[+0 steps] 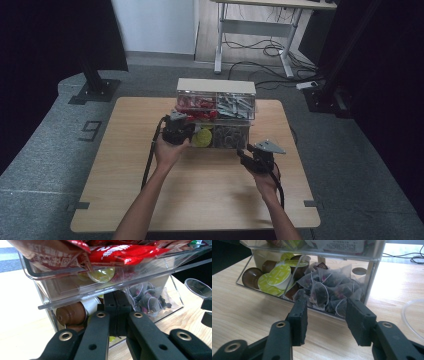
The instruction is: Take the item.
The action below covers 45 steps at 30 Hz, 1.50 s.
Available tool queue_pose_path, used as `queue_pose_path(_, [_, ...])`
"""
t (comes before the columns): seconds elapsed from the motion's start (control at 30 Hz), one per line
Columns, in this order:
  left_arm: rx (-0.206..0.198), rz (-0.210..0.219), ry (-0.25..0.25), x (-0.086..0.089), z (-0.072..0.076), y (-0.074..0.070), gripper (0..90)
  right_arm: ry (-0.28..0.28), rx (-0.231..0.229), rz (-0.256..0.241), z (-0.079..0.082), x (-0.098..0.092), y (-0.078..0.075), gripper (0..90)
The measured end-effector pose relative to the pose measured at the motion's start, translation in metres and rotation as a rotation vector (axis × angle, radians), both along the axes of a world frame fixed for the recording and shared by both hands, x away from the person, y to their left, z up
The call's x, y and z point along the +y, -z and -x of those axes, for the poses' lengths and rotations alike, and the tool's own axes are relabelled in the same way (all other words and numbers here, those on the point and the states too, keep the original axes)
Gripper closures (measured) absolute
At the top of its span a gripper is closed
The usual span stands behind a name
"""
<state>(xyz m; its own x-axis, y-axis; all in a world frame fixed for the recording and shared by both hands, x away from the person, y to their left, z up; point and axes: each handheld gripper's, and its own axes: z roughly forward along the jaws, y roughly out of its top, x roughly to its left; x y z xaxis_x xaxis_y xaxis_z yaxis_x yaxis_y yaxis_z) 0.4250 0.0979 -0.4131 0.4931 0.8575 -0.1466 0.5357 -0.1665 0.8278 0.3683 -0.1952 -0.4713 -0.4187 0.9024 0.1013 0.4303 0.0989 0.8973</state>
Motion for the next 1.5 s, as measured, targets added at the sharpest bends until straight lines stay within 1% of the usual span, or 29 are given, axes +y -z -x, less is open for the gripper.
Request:
queue_pose_path(0.2, [-0.001, -0.001, 0.000, 0.000, 0.000, 0.001, 90.0, 0.008, -0.002, 0.008, -0.007, 0.007, -0.002, 53.3])
queue_pose_path(0.37, [-0.001, -0.002, 0.001, 0.000, -0.001, 0.001, 90.0, 0.002, -0.002, 0.013, -0.012, 0.012, -0.002, 54.3])
queue_pose_path(0.47, [-0.001, -0.004, 0.001, -0.001, -0.001, 0.001, 90.0, -0.003, 0.000, 0.025, -0.015, 0.016, 0.000, 54.9])
queue_pose_path(0.6, [0.002, -0.008, 0.001, -0.001, -0.001, 0.000, 89.6, 0.004, 0.005, 0.045, -0.020, 0.020, 0.004, 55.4])
queue_pose_path(0.67, [-0.002, -0.005, 0.000, -0.001, 0.000, 0.000, 89.6, -0.001, 0.008, 0.040, -0.022, 0.021, 0.004, 55.6])
queue_pose_path(0.8, [0.003, -0.004, 0.003, -0.001, -0.001, 0.000, 89.8, -0.004, 0.009, 0.030, -0.026, 0.024, 0.003, 57.2])
queue_pose_path(0.97, [0.002, -0.007, 0.005, -0.002, -0.001, -0.001, 90.0, -0.024, 0.011, 0.046, -0.031, 0.030, 0.005, 57.4])
queue_pose_path(1.03, [0.002, -0.008, 0.005, -0.002, -0.001, -0.001, 90.0, -0.025, 0.014, 0.041, -0.034, 0.032, 0.006, 57.6])
queue_pose_path(1.2, [0.002, -0.007, 0.006, -0.002, -0.001, -0.001, 90.0, -0.023, 0.022, 0.038, -0.039, 0.035, 0.007, 59.0])
queue_pose_path(1.4, [0.005, -0.006, 0.008, -0.003, -0.001, 0.000, 90.0, -0.007, 0.021, 0.047, -0.045, 0.036, 0.011, 60.9])
queue_pose_path(1.5, [0.006, -0.005, 0.008, -0.003, -0.002, 0.000, 89.9, -0.003, 0.027, 0.049, -0.048, 0.037, 0.014, 61.3])
